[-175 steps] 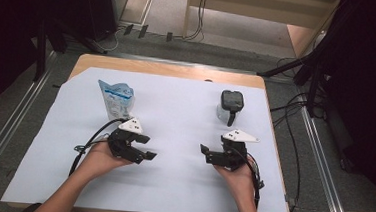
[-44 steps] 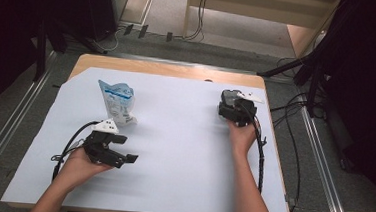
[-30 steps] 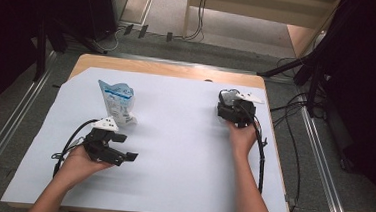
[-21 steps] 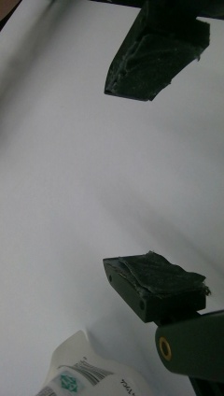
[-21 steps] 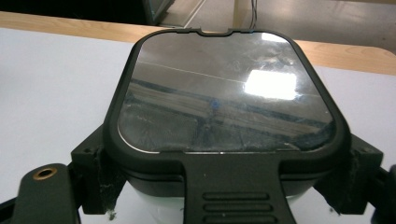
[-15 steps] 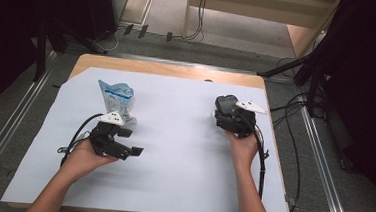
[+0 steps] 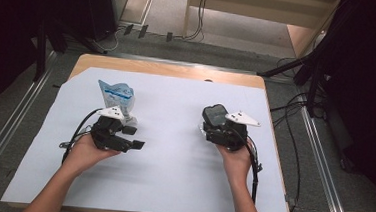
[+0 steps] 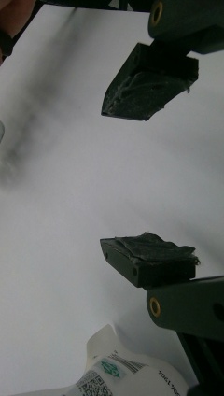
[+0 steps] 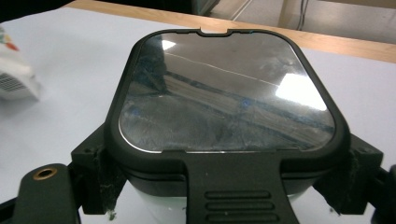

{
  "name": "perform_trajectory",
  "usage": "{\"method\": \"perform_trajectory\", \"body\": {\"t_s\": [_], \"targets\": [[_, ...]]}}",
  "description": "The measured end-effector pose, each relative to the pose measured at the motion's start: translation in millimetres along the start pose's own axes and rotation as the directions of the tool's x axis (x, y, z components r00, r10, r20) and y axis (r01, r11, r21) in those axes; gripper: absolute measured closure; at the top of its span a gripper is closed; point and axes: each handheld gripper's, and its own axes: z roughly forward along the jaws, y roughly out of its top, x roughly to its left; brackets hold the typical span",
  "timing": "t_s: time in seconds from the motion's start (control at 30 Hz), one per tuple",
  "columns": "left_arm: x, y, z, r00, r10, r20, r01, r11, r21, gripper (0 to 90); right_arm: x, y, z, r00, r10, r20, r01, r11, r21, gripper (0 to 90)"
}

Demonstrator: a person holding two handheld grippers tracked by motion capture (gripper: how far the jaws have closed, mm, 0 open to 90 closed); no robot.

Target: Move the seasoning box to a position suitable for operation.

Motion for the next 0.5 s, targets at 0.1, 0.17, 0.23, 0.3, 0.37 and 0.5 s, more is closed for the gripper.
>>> {"method": "perform_trajectory", "body": {"t_s": [0.1,0.17,0.23,0.3,0.37,0.5], "targets": [[1.1,-0.4,0.4,1.0000,-0.006,0.003,0.006,1.0000,0.002,33.3,6.3,-3.4,-3.4,0.9997,-0.005,-0.022,0.005,1.000,-0.003,16.4],[1.1,-0.5,0.4,1.0000,-0.003,0.006,0.003,1.0000,0.008,34.6,10.2,-5.8,-4.2,0.9991,0.002,-0.041,-0.002,1.000,-0.002,16.4],[0.9,-0.8,0.4,1.0000,0.002,0.009,-0.003,1.0000,0.009,35.8,15.4,-8.4,-3.7,0.9975,-0.006,-0.070,0.006,1.000,0.007,16.4],[0.9,-1.1,-0.1,0.9999,0.000,0.016,0.000,0.9999,0.012,36.5,21.6,-10.6,-1.5,0.9952,-0.022,-0.095,0.023,1.000,0.009,16.4],[0.6,-1.4,-1.0,0.9998,0.001,0.018,-0.001,0.9999,0.014,37.9,29.4,-11.9,1.9,0.9924,-0.033,-0.118,0.035,0.999,0.016,16.4],[0.0,-2.3,-2.8,0.9998,0.013,0.012,-0.013,0.9996,0.024,39.1,44.5,-13.1,10.8,0.9846,-0.052,-0.167,0.057,0.998,0.025,16.4]]}}
